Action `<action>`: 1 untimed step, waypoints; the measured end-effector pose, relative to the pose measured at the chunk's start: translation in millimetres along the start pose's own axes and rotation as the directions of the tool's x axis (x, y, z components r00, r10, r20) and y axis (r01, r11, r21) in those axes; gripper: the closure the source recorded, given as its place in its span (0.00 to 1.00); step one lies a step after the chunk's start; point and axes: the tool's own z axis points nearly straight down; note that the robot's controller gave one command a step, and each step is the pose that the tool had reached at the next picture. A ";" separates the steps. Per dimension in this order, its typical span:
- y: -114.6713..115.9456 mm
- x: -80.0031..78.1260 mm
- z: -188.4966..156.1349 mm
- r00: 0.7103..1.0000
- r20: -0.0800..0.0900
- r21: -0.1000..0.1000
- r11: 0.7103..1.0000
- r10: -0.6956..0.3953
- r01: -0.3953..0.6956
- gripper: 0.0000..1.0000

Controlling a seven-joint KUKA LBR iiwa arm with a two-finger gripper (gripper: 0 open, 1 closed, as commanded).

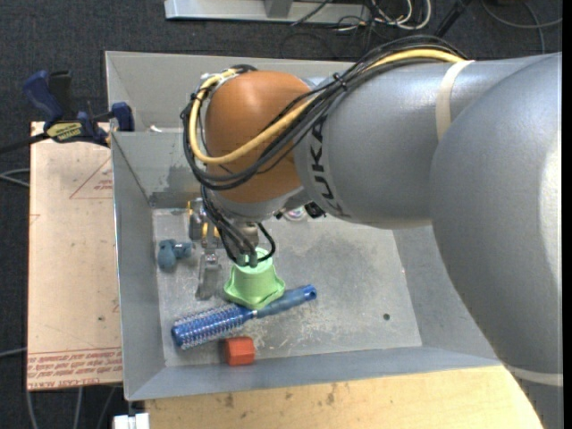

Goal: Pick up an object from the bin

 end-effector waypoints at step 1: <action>-43.9 34.2 108.0 0.771 -0.005 -0.001 0.771 -0.637 0.637 0.00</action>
Offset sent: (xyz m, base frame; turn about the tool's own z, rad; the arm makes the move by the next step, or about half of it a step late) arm -0.0337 -0.0438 -0.1078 -0.6929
